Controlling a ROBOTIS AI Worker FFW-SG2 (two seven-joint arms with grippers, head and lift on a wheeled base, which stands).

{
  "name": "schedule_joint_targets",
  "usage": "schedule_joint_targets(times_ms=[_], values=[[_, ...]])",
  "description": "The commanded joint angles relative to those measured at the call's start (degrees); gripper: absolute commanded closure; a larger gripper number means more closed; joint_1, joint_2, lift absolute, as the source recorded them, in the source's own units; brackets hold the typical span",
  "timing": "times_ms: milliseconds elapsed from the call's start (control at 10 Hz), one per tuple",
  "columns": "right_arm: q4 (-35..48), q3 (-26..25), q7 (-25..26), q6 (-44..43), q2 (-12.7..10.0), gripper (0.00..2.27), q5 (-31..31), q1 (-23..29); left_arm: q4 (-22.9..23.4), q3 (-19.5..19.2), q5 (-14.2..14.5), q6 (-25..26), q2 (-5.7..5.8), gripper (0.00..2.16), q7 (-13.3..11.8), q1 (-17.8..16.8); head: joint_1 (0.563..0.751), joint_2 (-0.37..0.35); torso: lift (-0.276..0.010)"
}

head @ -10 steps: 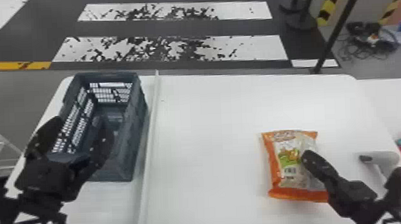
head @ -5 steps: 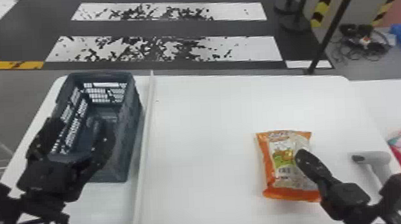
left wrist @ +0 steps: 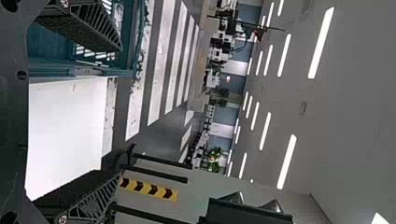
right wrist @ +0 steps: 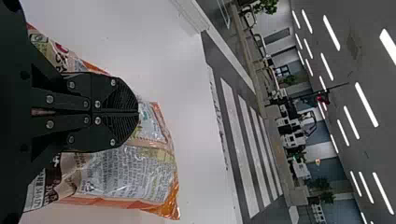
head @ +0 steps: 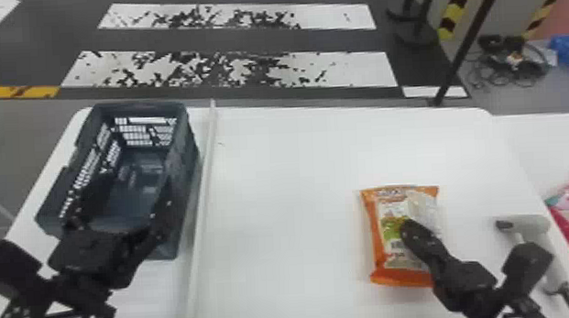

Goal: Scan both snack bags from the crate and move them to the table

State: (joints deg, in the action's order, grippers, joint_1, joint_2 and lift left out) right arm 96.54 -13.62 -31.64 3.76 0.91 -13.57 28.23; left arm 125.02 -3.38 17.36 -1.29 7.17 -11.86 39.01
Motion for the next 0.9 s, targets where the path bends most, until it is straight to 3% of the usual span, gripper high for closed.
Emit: schedule_joint_targets(times_ms=[0, 500, 700, 800], values=[[-2.76, 0.26, -0.01, -2.39, 0.06, 2.25, 0.48, -0.19, -0.92, 0.74, -0.05, -0.15, 0.04, 0.06, 0.00, -0.25, 0.695, -0.052, -0.087], [-7.07, 0.43, -0.01, -7.49, -0.21, 2.25, 0.74, 0.07, -6.46, 5.31, -2.25, -4.72, 0.04, 0.06, 0.88, -2.36, 0.695, -0.097, -0.087], [-2.32, -0.09, -0.01, -10.12, -0.38, 2.16, -2.16, 3.24, -9.01, 6.28, -2.95, -6.65, 0.39, 0.06, 1.58, -3.50, 0.695, -0.112, -0.087], [2.78, -0.80, -0.09, -9.95, -0.47, 1.97, -5.24, 6.14, -9.80, 6.37, -2.95, -7.18, 0.57, 0.06, 1.58, -4.03, 0.695, -0.121, -0.087]])
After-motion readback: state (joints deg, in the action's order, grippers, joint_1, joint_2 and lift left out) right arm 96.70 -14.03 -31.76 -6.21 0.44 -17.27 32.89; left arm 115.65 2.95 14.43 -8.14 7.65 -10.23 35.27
